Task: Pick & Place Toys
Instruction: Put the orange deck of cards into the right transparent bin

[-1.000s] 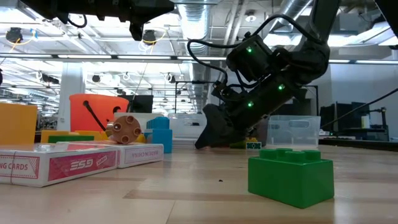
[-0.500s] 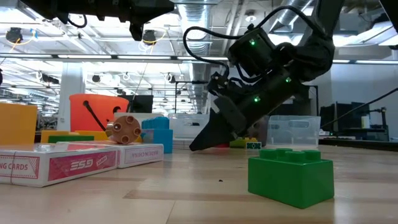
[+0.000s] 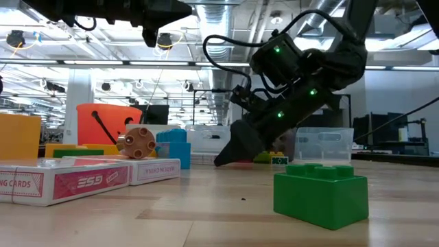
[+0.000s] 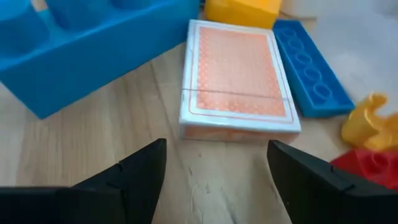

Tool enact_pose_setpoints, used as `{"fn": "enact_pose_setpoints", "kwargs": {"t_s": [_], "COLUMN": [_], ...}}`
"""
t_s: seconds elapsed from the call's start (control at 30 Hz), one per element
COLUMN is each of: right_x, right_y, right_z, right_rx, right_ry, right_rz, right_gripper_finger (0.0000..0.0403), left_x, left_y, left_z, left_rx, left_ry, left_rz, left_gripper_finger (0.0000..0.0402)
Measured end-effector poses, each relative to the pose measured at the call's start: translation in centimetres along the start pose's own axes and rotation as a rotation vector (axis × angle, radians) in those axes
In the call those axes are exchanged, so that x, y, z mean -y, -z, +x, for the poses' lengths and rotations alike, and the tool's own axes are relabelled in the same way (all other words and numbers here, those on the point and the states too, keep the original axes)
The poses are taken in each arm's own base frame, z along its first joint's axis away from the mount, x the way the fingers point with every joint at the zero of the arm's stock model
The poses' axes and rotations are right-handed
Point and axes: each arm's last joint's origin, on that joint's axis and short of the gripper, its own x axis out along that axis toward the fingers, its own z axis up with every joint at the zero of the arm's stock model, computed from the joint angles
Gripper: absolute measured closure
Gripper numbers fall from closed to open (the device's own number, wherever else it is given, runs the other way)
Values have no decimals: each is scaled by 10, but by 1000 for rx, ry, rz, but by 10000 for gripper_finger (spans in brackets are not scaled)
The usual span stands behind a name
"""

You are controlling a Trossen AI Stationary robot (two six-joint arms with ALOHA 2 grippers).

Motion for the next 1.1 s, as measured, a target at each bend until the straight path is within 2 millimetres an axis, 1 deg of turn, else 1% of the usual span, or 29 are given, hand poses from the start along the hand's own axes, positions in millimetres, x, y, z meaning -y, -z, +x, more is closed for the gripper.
{"fn": "enact_pose_setpoints", "kwargs": {"t_s": [0.07,0.2,0.4,0.53,0.67,0.73,0.93,1.1], "right_x": [5,15,19,19,19,20,19,19], "right_y": [0,-1,2,3,3,3,0,-5], "right_z": [2,6,7,7,7,7,8,8], "right_rx": [0,-8,-45,-53,-56,-50,2,58], "right_ry": [8,20,19,9,-4,14,14,11], "right_rz": [-14,32,47,40,41,62,98,111], "right_gripper_finger": [133,133,124,91,31,10,35,39], "left_x": [0,0,0,0,0,0,0,0], "left_y": [0,0,2,4,4,4,4,4], "left_z": [0,0,0,0,0,0,0,0], "left_rx": [1,0,-24,-42,-41,-41,-41,-40], "left_ry": [0,0,-1,-3,-3,-3,-4,-3], "left_rz": [0,-2,1,4,4,4,4,4], "left_gripper_finger": [402,402,402,402,402,402,402,402]}}
